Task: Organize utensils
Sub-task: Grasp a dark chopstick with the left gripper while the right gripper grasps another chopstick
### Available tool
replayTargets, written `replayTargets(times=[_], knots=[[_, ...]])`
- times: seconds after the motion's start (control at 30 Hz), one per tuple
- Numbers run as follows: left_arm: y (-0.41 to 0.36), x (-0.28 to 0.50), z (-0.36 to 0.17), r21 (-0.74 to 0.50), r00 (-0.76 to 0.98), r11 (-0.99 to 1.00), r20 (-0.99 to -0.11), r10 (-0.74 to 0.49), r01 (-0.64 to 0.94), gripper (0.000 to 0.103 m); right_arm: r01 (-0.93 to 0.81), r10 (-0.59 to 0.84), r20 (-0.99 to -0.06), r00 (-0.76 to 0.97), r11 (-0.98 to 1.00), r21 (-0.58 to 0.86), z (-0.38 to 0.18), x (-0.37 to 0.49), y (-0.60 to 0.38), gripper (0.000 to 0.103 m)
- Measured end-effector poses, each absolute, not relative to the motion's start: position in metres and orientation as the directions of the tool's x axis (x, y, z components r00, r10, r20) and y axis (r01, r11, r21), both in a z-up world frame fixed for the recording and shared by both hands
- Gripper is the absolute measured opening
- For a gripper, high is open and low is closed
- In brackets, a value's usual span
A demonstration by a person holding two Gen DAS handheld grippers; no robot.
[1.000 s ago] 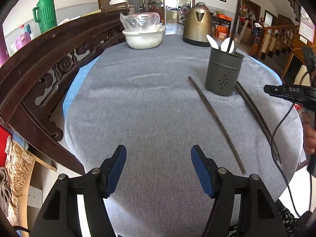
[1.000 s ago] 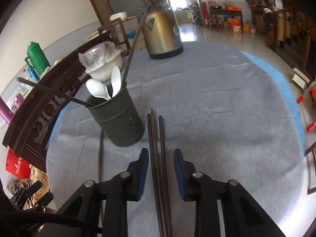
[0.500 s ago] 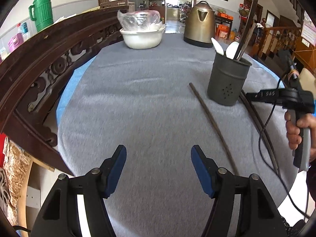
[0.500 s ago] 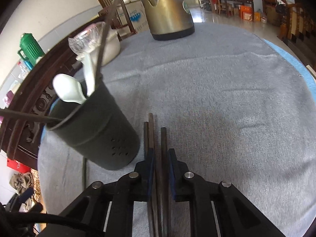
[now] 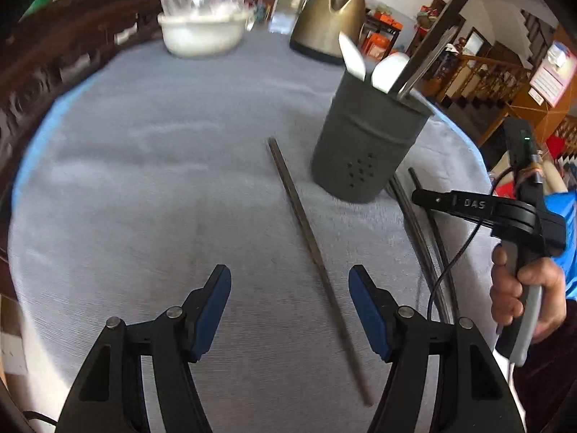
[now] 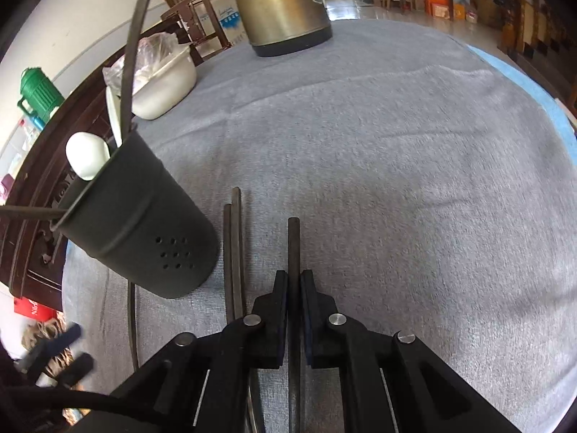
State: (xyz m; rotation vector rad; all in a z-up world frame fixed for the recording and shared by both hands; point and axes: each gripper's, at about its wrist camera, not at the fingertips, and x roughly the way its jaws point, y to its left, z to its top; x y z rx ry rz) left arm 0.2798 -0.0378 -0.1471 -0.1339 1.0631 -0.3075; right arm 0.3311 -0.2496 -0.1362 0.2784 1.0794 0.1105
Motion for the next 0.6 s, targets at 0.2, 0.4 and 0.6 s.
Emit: replayTargets(times=[0.2,0.4,0.6], knots=[[-0.046,0.294,-0.159,-0.258,0.429,0.955,-0.854,-0.295,0.143,0.067,0.051,0.21,-0.856,0.472,0.963,0.264,-0.136,0.331,-0.248,0.009],[-0.064,0.294,-0.16,-0.167,0.441,0.963,-0.863,-0.247,0.213,0.034,0.078,0.231,-0.849,0.476,0.95,0.302,-0.138,0.33,-0.251,0.009],[-0.062,0.285,-0.159,-0.17,0.373,0.945,-0.888,-0.27,0.278,0.008,0.089,0.237,-0.846,0.478,0.945,0.315,-0.139,0.325,-0.253,0.009]])
